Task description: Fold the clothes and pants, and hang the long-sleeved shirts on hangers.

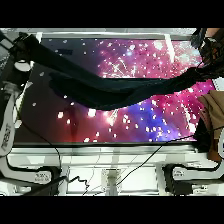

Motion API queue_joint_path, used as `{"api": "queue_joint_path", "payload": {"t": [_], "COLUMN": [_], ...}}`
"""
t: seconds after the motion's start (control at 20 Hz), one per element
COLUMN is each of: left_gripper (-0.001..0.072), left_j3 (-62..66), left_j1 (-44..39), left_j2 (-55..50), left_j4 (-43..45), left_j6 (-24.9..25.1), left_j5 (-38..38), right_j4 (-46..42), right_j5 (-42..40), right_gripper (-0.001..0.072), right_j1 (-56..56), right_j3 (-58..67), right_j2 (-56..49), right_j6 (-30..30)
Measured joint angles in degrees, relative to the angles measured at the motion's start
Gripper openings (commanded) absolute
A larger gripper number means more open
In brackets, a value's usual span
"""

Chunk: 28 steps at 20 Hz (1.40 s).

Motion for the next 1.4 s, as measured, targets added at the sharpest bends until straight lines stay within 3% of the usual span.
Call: {"api": "queue_joint_path", "payload": {"t": [0.25,0.4,0.45,0.5,0.55,0.6,0.65,0.7,0.95,1.0,1.05,1.2,1.4], "left_gripper": [0.0027,0.0027,0.0028,0.0041,0.0141,0.0324,0.0546,0.0719,0.0704,0.0704,0.0703,0.0698,0.0692], "left_j3": [8.63,10.16,10.38,10.58,10.73,10.82,10.86,10.93,11.08,11.08,11.08,11.10,11.10], "left_j1": [-2.01,-1.97,-1.75,-1.46,-1.03,-0.44,0.15,0.81,3.98,4.66,5.40,7.69,11.08], "left_j2": [-6.97,-8.90,-9.35,-9.84,-10.34,-10.84,-11.19,-11.39,-10.01,-9.18,-8.24,-5.27,-2.86], "left_j4": [0.17,0.24,0.26,0.35,0.46,0.68,0.81,0.90,1.20,1.18,1.18,1.14,1.18], "left_j6": [-0.07,-0.07,-0.07,-0.09,-0.07,-0.07,-0.09,-0.09,-0.55,-0.57,-0.59,-0.83,-0.81], "left_j5": [1.31,-2.84,-5.18,-7.96,-11.37,-15.15,-18.49,-21.75,-34.64,-36.13,-37.40,-41.62,-53.02], "right_j4": [0.20,2.82,3.48,3.93,4.26,4.59,4.83,4.92,2.21,1.51,0.81,-0.26,3.82], "right_j5": [-8.00,-15.23,-17.49,-19.54,-21.38,-23.26,-24.50,-25.90,-29.31,-28.35,-26.91,-20.28,-8.85], "right_gripper": [0.0038,0.0039,0.0047,0.0112,0.0224,0.0404,0.0536,0.0560,0.0550,0.0509,0.0444,0.0444,0.0446], "right_j1": [-0.02,-0.02,-0.02,-0.02,-0.02,-0.02,-0.02,-0.02,-1.25,-2.27,-3.72,-9.55,-17.70], "right_j3": [-2.56,-5.44,-6.45,-7.41,-8.28,-8.92,-9.35,-9.68,-9.60,-9.53,-9.53,-9.64,-13.27], "right_j2": [-0.07,-0.17,-0.31,-0.52,-0.79,-1.01,-1.20,-1.33,-1.51,-1.53,-1.57,-1.68,-1.77], "right_j6": [0.46,2.62,3.26,3.72,4.11,4.35,4.55,4.66,5.01,5.03,5.05,4.46,-1.20]}}
